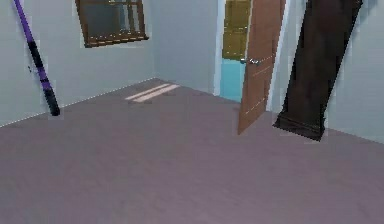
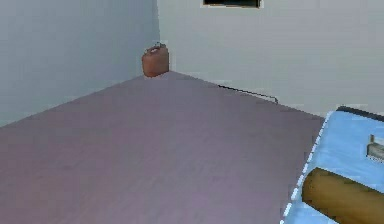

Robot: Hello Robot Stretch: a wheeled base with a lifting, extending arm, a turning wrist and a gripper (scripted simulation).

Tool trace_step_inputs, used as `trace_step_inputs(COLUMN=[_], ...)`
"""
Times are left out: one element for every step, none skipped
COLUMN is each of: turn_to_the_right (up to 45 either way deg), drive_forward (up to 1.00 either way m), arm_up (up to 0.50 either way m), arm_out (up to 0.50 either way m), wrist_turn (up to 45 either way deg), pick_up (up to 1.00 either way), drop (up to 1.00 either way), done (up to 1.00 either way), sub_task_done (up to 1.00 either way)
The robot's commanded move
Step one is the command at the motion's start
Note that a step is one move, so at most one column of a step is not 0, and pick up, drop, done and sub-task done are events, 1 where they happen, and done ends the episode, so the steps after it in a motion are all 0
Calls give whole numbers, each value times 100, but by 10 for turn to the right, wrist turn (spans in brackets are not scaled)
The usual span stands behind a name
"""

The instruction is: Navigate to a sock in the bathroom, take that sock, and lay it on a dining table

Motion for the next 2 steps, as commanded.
trace_step_inputs(turn_to_the_right=[0,0], drive_forward=[100,100], arm_up=[0,0], arm_out=[0,0], wrist_turn=[0,0], pick_up=[0,0], drop=[0,0], done=[0,0], sub_task_done=[0,0])
